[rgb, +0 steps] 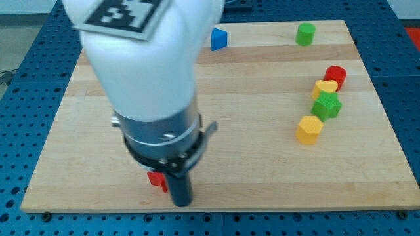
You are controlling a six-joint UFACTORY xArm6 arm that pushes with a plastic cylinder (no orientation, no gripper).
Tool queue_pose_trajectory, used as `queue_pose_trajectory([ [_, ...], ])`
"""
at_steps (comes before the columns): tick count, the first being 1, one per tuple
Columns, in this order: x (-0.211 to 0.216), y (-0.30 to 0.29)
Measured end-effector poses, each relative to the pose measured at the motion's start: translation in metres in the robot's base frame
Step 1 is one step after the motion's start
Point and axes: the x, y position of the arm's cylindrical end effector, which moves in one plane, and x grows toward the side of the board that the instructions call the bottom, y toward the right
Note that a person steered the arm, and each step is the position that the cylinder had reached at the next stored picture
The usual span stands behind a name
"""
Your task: Move the red star to the bottom left side of the board
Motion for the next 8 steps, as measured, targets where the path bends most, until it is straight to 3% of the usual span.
queue_pose_trajectory([
  [1,0.0,0.017],
  [3,-0.049,-0.003],
  [6,-0.04,-0.071],
  [8,-0.019,-0.023],
])
